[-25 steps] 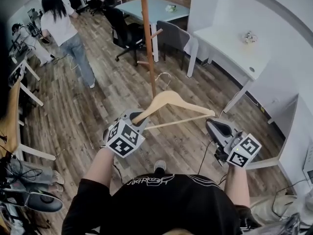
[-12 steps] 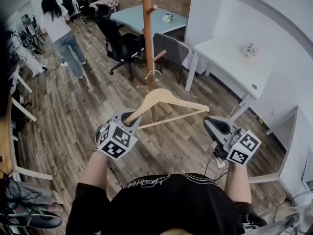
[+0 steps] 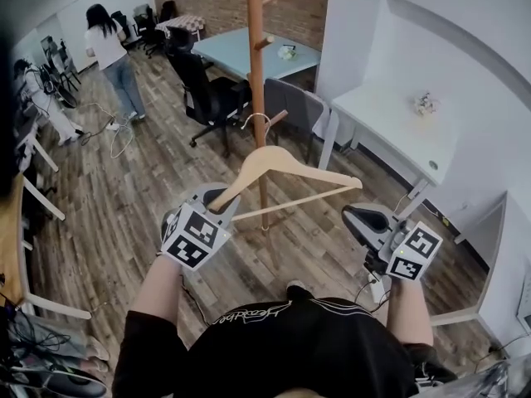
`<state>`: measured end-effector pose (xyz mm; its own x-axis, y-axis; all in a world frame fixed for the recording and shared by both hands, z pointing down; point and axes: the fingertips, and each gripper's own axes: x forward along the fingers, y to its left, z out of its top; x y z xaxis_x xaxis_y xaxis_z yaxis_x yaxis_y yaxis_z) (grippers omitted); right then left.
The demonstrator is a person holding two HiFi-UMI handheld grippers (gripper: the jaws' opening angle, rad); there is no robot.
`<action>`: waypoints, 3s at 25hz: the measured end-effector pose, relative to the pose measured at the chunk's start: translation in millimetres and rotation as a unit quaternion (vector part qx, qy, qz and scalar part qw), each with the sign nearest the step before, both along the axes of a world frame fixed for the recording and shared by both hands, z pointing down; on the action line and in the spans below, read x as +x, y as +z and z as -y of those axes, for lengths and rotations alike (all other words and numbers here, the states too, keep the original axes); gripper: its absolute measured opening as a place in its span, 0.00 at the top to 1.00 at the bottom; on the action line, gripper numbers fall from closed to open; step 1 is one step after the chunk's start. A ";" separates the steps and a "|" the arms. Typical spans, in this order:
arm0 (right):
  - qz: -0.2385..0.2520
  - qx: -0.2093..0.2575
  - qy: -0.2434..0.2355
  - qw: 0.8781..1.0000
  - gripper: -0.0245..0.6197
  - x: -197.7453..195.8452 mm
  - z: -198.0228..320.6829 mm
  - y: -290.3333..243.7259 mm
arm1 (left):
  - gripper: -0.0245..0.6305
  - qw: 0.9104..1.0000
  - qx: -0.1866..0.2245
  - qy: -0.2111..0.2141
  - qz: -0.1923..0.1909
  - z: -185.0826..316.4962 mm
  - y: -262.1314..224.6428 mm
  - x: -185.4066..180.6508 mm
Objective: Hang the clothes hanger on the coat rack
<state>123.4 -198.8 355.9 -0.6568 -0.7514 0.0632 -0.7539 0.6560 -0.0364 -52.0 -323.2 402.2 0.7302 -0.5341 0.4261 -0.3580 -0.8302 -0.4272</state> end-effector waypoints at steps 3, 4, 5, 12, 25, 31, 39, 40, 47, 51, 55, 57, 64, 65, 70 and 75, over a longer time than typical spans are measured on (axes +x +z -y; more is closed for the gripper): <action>-0.001 0.009 -0.007 1.000 0.90 6.8 12.6 -8.3 | 0.90 1.000 0.007 -0.016 0.007 13.7 -6.3 3.2; 0.000 0.011 -0.010 1.000 0.90 9.1 17.6 -10.1 | 0.90 1.000 0.009 -0.015 0.007 18.1 -9.4 5.9; 0.002 0.013 -0.013 1.000 0.90 11.3 22.7 -11.4 | 0.90 1.000 0.011 -0.013 0.006 22.2 -12.7 9.0; 0.011 0.016 -0.037 0.999 0.90 28.7 59.4 -18.5 | 0.90 0.999 0.033 -0.026 0.014 55.7 -37.5 29.8; 0.023 0.033 -0.071 0.997 0.90 70.2 143.1 -34.4 | 0.90 0.996 0.066 -0.055 0.019 137.1 -81.4 63.0; 0.027 0.030 -0.087 0.995 0.90 78.7 173.1 -33.7 | 0.90 0.995 0.073 -0.069 0.016 167.9 -95.1 71.2; 0.026 0.024 -0.102 0.994 0.90 78.8 202.9 -30.0 | 0.90 0.993 0.070 -0.087 0.023 198.7 -92.4 68.2; 0.027 0.022 -0.104 0.994 0.90 79.1 206.1 -28.4 | 0.90 0.994 0.066 -0.089 0.024 202.2 -89.8 67.8; 0.030 0.010 -0.110 0.993 0.90 83.9 232.5 -20.1 | 0.90 0.993 0.041 -0.105 0.029 228.6 -69.9 63.2; 0.028 -0.002 -0.115 0.993 0.90 83.9 241.5 -10.9 | 0.90 0.992 0.035 -0.115 0.034 236.1 -55.6 59.6; 0.026 -0.002 -0.121 0.992 0.90 84.2 249.0 -8.8 | 0.90 0.993 0.040 -0.105 0.040 240.1 -48.2 63.1; 0.027 -0.003 -0.123 0.992 0.90 83.8 253.5 -8.3 | 0.90 0.993 0.036 -0.105 0.039 242.2 -45.4 62.7; 0.030 -0.019 -0.133 0.990 0.90 84.7 267.2 3.5 | 0.90 0.992 0.036 -0.118 0.026 254.3 -39.4 60.1; 0.029 -0.020 -0.135 0.990 0.90 85.3 269.2 4.6 | 0.90 0.992 0.040 -0.117 0.025 255.4 -39.6 61.0; 0.025 -0.023 -0.142 0.989 0.90 85.9 275.0 8.5 | 0.90 0.993 0.050 -0.107 0.022 256.1 -40.1 64.9; 0.019 -0.031 -0.154 0.987 0.90 77.4 278.4 15.8 | 0.85 0.992 0.061 -0.111 0.008 257.7 -47.9 58.7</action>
